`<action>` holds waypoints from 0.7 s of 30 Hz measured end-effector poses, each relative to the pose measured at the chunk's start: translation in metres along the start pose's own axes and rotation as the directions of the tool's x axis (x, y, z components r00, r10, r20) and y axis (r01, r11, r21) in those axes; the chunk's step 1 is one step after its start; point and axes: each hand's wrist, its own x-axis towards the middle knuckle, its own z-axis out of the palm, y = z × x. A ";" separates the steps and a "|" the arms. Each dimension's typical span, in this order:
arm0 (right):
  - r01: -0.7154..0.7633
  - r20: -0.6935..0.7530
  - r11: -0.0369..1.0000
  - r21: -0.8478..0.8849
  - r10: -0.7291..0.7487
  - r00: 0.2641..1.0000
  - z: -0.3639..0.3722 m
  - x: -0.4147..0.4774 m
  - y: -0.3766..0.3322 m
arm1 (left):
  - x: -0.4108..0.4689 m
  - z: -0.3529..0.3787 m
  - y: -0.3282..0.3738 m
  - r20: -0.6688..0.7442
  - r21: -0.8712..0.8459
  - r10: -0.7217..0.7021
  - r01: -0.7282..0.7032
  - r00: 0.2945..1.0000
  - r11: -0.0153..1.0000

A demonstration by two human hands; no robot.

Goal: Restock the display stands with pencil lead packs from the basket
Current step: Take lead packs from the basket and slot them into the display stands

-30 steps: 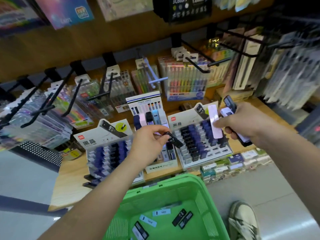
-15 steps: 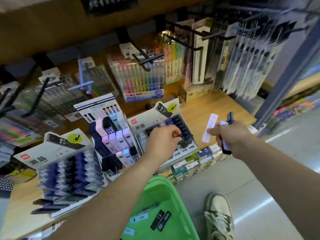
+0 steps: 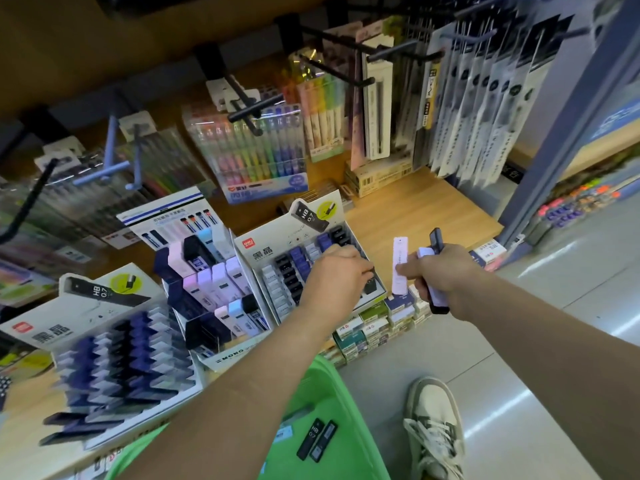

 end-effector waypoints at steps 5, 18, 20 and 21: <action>0.005 0.028 0.997 0.083 -0.007 1.000 -0.003 -0.004 -0.010 | 0.002 0.005 0.004 0.139 0.108 0.059 -0.074 0.988 0.991; 0.016 0.216 0.998 -0.065 -0.002 0.976 0.001 -0.011 -0.017 | -0.047 -0.008 0.053 0.005 -0.553 -0.350 0.295 0.937 0.779; 0.045 0.227 0.986 -0.162 -0.007 0.974 0.003 -0.017 -0.019 | -0.051 -0.010 0.057 -0.057 -0.569 -0.414 0.311 0.909 0.761; 0.064 0.222 0.977 -0.204 -0.018 0.975 0.002 -0.018 -0.020 | -0.054 -0.013 0.058 -0.088 -0.571 -0.417 0.297 0.904 0.765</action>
